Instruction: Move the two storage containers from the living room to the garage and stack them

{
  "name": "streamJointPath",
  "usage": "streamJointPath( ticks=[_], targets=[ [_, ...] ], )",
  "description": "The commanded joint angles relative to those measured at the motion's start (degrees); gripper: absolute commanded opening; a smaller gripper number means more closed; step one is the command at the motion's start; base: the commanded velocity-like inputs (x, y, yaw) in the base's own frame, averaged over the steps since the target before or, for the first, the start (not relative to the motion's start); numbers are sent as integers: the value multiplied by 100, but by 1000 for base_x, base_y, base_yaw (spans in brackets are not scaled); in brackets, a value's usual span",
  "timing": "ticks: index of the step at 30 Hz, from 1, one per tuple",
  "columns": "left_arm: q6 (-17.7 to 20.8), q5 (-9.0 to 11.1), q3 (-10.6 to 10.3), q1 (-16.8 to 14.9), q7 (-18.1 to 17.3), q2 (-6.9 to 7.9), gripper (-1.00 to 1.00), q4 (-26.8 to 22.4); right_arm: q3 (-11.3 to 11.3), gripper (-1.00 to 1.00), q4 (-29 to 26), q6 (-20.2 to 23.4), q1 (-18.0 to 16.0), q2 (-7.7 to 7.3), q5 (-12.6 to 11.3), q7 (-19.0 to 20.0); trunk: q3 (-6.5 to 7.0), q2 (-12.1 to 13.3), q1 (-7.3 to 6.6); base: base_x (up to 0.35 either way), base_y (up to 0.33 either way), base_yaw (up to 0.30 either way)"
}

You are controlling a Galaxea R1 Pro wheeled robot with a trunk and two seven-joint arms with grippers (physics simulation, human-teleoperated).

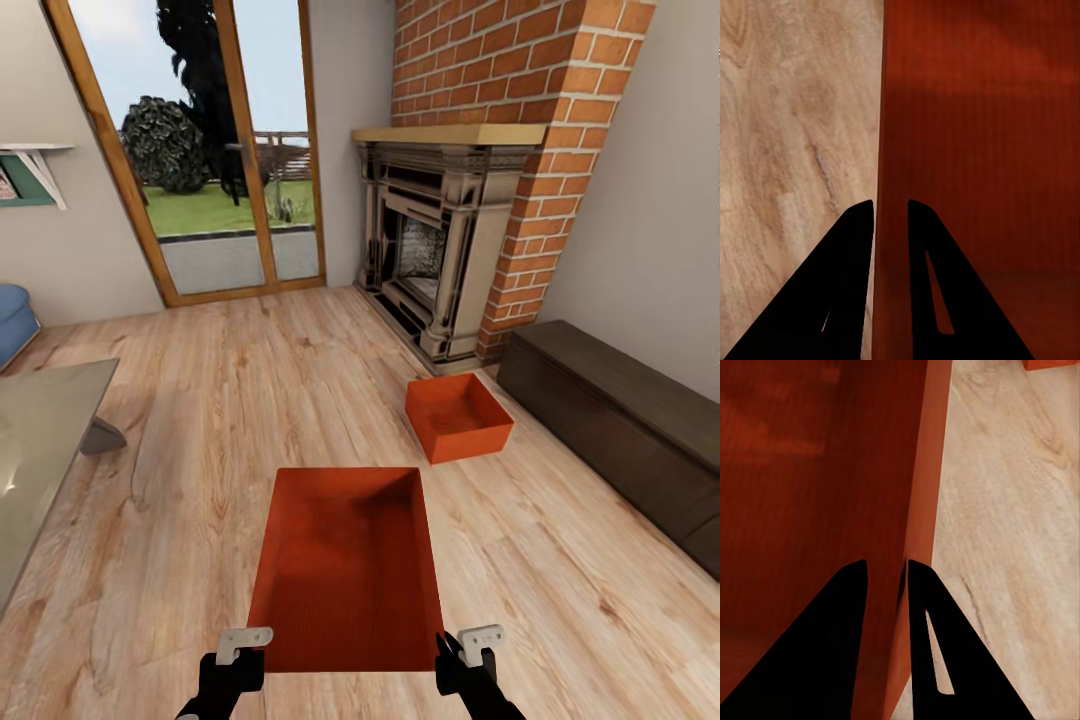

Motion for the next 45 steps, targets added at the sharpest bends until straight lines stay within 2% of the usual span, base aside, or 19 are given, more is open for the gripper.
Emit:
streamJointPath(
  ticks=[1,10,32,45],
  targets=[
    [-7,11,13,-4,72,6,-100,-7,23,-100,12,-17,-1,-3,4,51,24,40,-23,0,0,0],
    [-8,11,13,-4,72,7,-100,-7,19,-100,12,-17,-1,-3,4,51,264,401,-221,0,0,0],
    [-8,11,16,-4,72,0,-100,-5,19,-100,12,-10,-1,-3,4,51,669,1283,-704,0,0,-1],
    [-8,11,13,-4,72,6,-100,-4,19,-100,12,-5,-1,-3,4,51,1009,1804,-989,0,0,-72]
  ],
)
